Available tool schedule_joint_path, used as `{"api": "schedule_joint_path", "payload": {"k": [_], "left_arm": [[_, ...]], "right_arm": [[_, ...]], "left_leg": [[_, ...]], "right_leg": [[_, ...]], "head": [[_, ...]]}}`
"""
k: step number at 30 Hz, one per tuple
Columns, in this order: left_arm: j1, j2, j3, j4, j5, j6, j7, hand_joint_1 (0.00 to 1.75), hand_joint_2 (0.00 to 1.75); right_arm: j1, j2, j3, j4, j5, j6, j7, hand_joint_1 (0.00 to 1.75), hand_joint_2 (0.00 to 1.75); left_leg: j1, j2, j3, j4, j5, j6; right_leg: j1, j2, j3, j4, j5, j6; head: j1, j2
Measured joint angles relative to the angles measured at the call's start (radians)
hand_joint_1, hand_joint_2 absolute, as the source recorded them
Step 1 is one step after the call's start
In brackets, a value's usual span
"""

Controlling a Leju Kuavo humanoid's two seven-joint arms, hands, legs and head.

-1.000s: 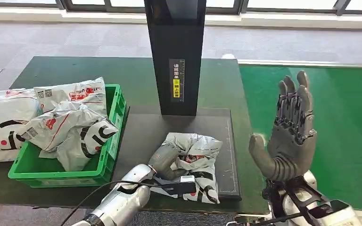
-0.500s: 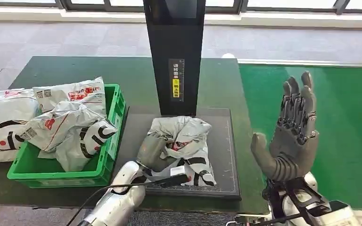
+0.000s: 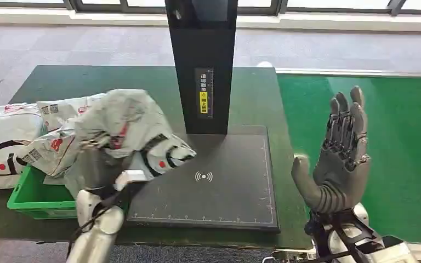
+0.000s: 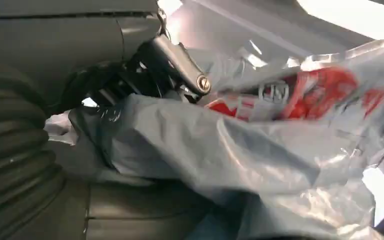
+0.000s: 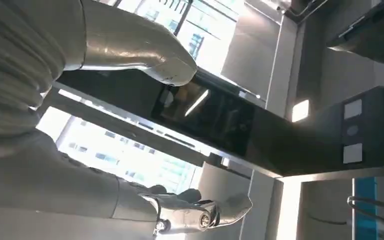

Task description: Moved the parcel from conveyor to table for the left to box.

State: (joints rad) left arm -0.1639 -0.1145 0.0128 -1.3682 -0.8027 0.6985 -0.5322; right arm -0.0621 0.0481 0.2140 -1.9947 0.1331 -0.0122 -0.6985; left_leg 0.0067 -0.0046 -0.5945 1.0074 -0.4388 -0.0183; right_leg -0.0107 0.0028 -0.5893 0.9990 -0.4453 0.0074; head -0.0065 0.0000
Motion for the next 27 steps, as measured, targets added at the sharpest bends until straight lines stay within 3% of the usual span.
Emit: {"api": "schedule_joint_path", "payload": {"k": [9,20,27], "left_arm": [[0.02,0.023,0.271,-0.168,0.114,-0.004,0.013,1.75,1.75],[0.017,0.04,0.342,-0.195,0.109,-0.004,0.02,1.75,1.75],[-0.172,0.113,0.403,0.028,-0.14,-0.141,0.242,1.75,1.75]], "right_arm": [[-0.001,0.0,0.016,0.0,0.002,0.0,0.0,0.0,1.75],[-0.001,0.0,0.024,0.0,0.002,0.0,0.0,0.0,1.75],[-0.004,0.0,0.024,0.0,0.015,-0.004,0.0,0.0,1.75]], "left_leg": [[0.001,-0.001,0.0,0.0,0.0,0.0],[0.001,-0.002,-0.001,0.0,0.0,0.0],[0.001,-0.003,0.0,0.0,0.002,-0.002]], "right_leg": [[0.0,-0.001,0.0,0.0,-0.001,-0.001],[0.0,-0.002,0.0,0.0,-0.001,-0.001],[0.001,-0.004,0.0,0.0,0.0,-0.002]], "head": [[0.0,0.0],[0.0,0.0],[0.0,0.0]]}}
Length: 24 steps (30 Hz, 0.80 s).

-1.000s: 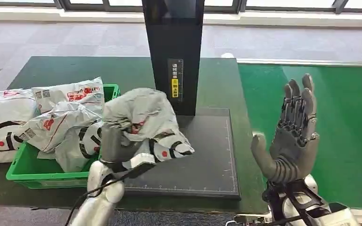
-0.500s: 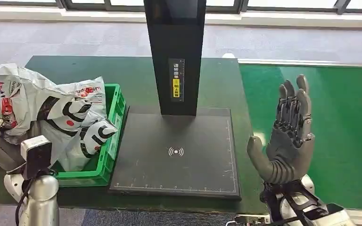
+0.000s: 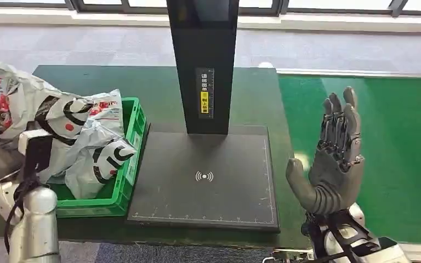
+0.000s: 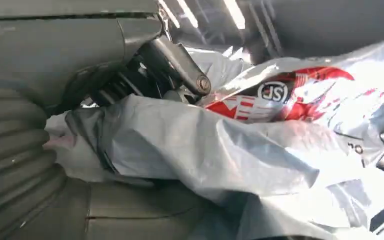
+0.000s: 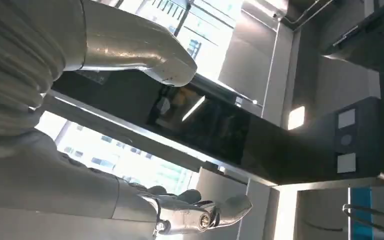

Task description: Moved the parcel from conveyor to table for the left to box.

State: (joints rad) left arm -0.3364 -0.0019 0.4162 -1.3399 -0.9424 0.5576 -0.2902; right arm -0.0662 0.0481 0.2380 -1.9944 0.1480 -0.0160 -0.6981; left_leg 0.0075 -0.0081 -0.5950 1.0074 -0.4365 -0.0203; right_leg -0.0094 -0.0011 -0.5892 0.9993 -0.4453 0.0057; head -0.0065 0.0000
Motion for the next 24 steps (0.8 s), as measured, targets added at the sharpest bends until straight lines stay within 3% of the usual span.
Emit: {"api": "schedule_joint_path", "payload": {"k": [4,10,18,19,20,24], "left_arm": [[-0.131,0.043,0.0,0.255,-0.114,-0.09,0.079,1.75,1.75],[-0.226,0.08,0.0,0.553,-0.202,-0.119,0.159,1.75,1.75],[-0.285,0.108,0.0,0.747,-0.28,-0.155,0.211,1.69,1.75],[-0.29,0.109,0.0,0.758,-0.284,-0.16,0.215,1.57,1.75],[-0.295,0.11,0.0,0.77,-0.291,-0.168,0.22,0.66,1.75],[-0.309,0.113,0.0,0.807,-0.319,-0.196,0.246,0.66,1.75]], "right_arm": [[-0.003,0.0,0.0,0.0,0.001,0.021,0.0,0.0,1.75],[-0.005,0.0,0.0,0.0,-0.006,0.038,0.0,0.0,1.75],[-0.024,0.0,0.0,0.008,-0.006,0.041,0.0,0.0,1.75],[-0.025,0.0,0.0,0.009,-0.006,0.042,0.0,0.0,1.75],[-0.027,0.0,0.0,0.011,-0.006,0.042,0.0,0.0,1.75],[-0.035,0.0,0.0,0.016,-0.005,0.049,0.0,0.0,1.75]], "left_leg": [[0.0,0.001,0.0,0.0,0.002,-0.001],[0.0,0.003,-0.001,0.0,0.002,-0.001],[0.0,0.003,-0.001,0.0,0.001,-0.001],[0.0,0.003,-0.001,0.0,0.001,-0.001],[0.0,0.003,0.0,0.0,0.001,-0.001],[0.0,0.003,0.001,0.0,0.001,-0.001]], "right_leg": [[0.0,0.001,-0.001,0.001,0.003,-0.003],[-0.001,0.003,-0.003,0.001,0.004,-0.003],[-0.001,0.003,-0.002,0.001,0.003,-0.003],[-0.001,0.003,-0.002,0.001,0.003,-0.003],[-0.001,0.003,-0.002,0.001,0.003,-0.003],[-0.001,0.003,-0.001,0.001,0.003,-0.003]], "head": [[0.0,0.0],[0.0,0.0],[0.0,0.0],[0.0,0.0],[0.0,0.0],[0.0,0.0]]}}
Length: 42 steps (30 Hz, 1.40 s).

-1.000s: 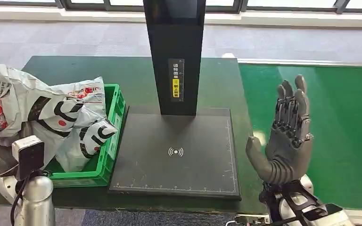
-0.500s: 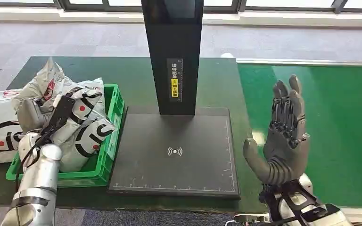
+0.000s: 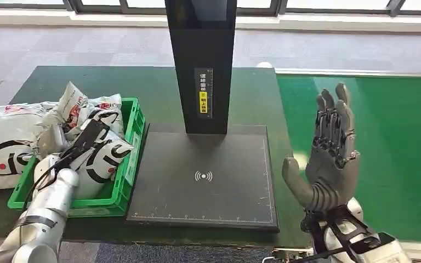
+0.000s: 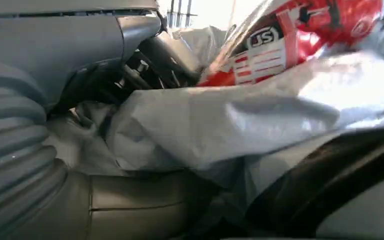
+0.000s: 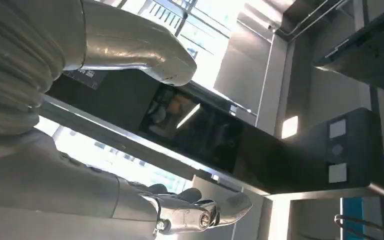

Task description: Moved the parcel from conveyor to table for the left to box.

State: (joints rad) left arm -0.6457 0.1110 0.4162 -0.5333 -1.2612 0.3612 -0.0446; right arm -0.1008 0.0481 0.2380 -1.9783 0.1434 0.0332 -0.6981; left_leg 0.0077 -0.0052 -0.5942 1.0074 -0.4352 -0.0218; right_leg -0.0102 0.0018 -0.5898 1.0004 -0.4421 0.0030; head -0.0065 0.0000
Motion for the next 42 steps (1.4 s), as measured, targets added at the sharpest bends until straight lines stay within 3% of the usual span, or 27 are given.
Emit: {"api": "schedule_joint_path", "payload": {"k": [9,10,11,12,13,20,27,42], "left_arm": [[-0.014,0.005,0.0,0.038,-0.014,-0.011,0.01,0.66,1.75],[-0.014,0.005,0.0,0.04,-0.014,-0.011,0.01,0.14,1.75],[-0.015,0.006,0.0,0.041,-0.014,-0.011,0.01,0.0,1.75],[-0.016,0.006,0.0,0.043,-0.014,-0.011,0.01,0.0,1.75],[-0.016,0.006,0.0,0.044,-0.014,-0.011,0.01,0.0,0.0],[-0.018,0.006,0.0,0.051,-0.039,0.022,0.028,0.0,0.0],[0.014,-0.028,0.0,-0.018,-0.008,0.127,-0.081,0.0,0.0],[0.365,-0.236,-0.107,-0.633,0.145,0.091,-0.156,0.0,0.0]], "right_arm": [[-0.006,0.0,0.0,0.008,0.002,0.0,0.0,0.0,1.75],[-0.006,0.0,0.0,0.009,0.002,0.0,0.0,0.0,1.75],[-0.006,0.0,0.0,0.01,0.002,0.0,0.0,0.0,1.75],[-0.006,0.0,0.0,0.01,0.002,0.0,0.0,0.0,1.75],[-0.006,0.0,0.0,0.01,0.002,0.0,0.0,0.0,1.75],[-0.006,0.0,0.0,0.011,0.011,0.0,0.0,0.0,1.75],[-0.001,0.0,0.0,0.011,0.026,-0.03,0.0,0.0,1.75],[0.05,-0.008,0.027,-0.013,0.045,-0.111,0.0,0.0,1.75]], "left_leg": [[0.0,0.0,0.001,0.0,0.0,0.0],[0.0,0.0,0.001,0.0,0.0,0.0],[0.0,0.0,0.001,0.0,0.0,0.0],[0.0,0.0,0.001,0.0,0.0,0.0],[0.0,0.0,0.001,0.0,0.0,0.0],[0.0,0.0,0.002,0.0,0.0,0.0],[-0.001,0.0,0.002,0.0,0.0,0.0],[-0.002,0.001,0.0,0.0,-0.003,0.002]], "right_leg": [[0.0,0.0,0.001,0.0,0.0,0.0],[0.0,0.0,0.001,0.0,0.0,0.0],[0.0,0.0,0.001,0.0,0.0,0.0],[0.0,0.0,0.001,0.0,0.0,0.0],[0.0,0.0,0.001,0.0,0.0,0.0],[0.0,0.0,0.001,0.0,0.0,0.0],[-0.001,0.0,0.001,0.0,0.0,0.0],[-0.002,0.001,-0.001,-0.001,-0.002,0.002]], "head": [[0.0,0.0],[0.0,0.0],[0.0,0.0],[0.0,0.0],[0.0,0.0],[0.0,0.0],[0.0,0.0],[0.0,0.0]]}}
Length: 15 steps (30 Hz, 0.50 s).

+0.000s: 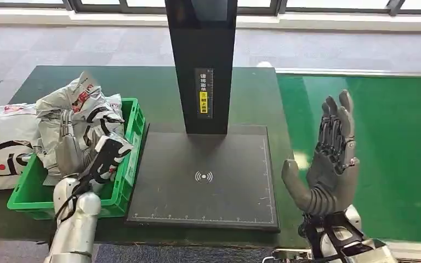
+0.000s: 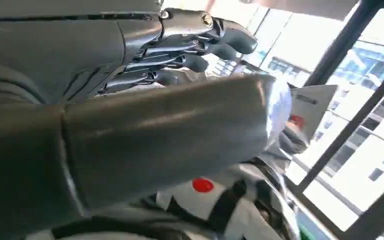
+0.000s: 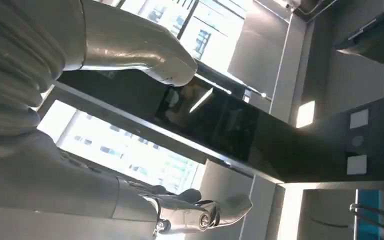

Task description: Moved the parcel from conveyor to table for the left to box.

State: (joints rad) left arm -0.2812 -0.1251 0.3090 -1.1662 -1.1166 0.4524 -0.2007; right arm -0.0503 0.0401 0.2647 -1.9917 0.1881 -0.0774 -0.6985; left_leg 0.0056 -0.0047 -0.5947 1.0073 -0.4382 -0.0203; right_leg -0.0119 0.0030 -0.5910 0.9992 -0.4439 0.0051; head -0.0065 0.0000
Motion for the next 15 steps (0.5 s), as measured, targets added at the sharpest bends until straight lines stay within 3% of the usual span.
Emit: {"api": "schedule_joint_path", "payload": {"k": [15], "left_arm": [[0.074,-0.024,-0.053,-0.128,0.008,-0.007,0.011,0.0,0.0]], "right_arm": [[-0.002,0.0,0.005,-0.002,0.008,0.021,0.0,0.0,1.75]], "left_leg": [[0.001,0.0,0.0,0.0,0.0,0.0]], "right_leg": [[0.001,0.0,0.0,0.0,0.0,0.0]], "head": [[0.0,0.0]]}}
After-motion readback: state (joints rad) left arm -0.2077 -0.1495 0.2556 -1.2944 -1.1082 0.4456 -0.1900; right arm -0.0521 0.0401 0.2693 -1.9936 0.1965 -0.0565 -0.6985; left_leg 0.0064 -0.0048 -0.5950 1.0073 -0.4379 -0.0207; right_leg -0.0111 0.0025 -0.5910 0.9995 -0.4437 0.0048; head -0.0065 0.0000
